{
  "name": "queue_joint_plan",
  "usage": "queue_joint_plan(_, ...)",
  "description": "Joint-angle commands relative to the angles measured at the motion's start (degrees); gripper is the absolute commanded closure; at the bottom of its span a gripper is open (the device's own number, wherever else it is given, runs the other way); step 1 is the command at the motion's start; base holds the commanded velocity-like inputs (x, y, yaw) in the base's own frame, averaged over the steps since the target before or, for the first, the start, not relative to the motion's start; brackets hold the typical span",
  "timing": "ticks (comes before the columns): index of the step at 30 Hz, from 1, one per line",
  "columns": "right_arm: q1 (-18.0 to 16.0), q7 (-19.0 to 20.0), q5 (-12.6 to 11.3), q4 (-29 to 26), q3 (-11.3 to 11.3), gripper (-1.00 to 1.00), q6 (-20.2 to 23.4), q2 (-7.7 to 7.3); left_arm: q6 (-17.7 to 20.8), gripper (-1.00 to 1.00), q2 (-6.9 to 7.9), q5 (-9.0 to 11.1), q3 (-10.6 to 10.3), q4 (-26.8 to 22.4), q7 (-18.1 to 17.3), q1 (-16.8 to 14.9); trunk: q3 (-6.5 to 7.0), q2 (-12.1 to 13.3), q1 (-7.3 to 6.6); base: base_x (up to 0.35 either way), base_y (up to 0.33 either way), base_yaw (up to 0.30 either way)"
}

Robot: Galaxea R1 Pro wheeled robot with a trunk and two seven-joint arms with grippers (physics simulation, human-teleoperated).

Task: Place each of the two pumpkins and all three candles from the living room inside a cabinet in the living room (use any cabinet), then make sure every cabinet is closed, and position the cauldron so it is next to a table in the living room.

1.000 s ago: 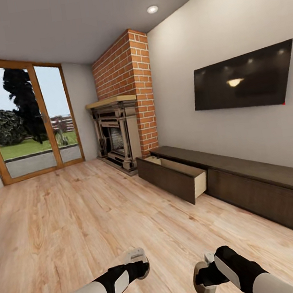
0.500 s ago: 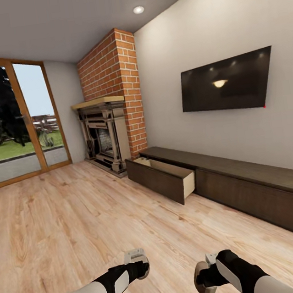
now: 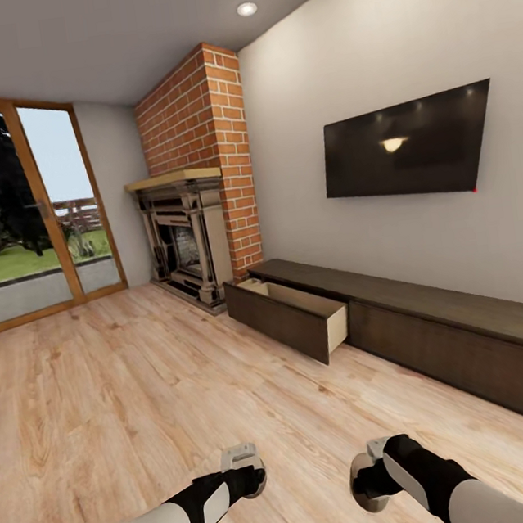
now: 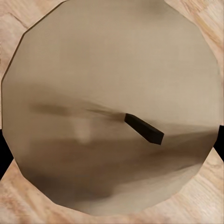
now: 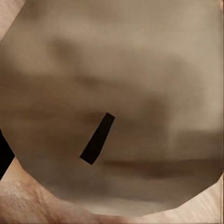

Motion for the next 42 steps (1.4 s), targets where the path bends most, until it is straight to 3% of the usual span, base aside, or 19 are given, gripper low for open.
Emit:
queue_joint_plan(1, -0.1, -0.2, -0.2, -0.1, 0.3, 1.0, 0.2, -0.06, 0.0, 1.0, -0.01, 0.6, -0.5, 0.2, -0.2, -0.1, 0.02, 0.4, -0.24, 0.0, 0.0, 0.0)
queue_joint_plan(9, -0.2, -3.1, 0.1, -0.1, 0.4, 1.0, 0.2, 0.04, -0.1, 1.0, 0.03, 0.6, -0.5, 0.2, -0.2, -0.1, 0.71, 3.6, -1.99, 0.0, 0.0, 0.0)
queue_joint_plan(10, -0.2, -3.2, 0.2, -0.1, 0.4, 1.0, 0.2, 0.09, -0.1, 1.0, 0.6, 0.6, -0.5, 0.1, -0.1, -0.1, 0.79, 4.0, -2.21, 0.0, 0.0, 0.0)
queue_joint_plan(23, -0.2, -3.3, 0.4, -0.3, 0.4, 1.0, 0.2, 0.08, 0.0, 1.0, 0.83, 0.6, -0.5, 0.1, 3.8, -0.1, 1.91, 9.2, -5.07, 0.0, 0.0, 0.0)
queue_joint_plan(42, -0.2, -3.1, 0.3, -0.6, 0.4, 1.0, 0.2, 0.02, 0.0, 1.0, 0.62, 0.6, -0.4, 0.2, 4.0, -0.1, 3.71, 16.8, -9.24, 0.0, 0.0, 0.0)
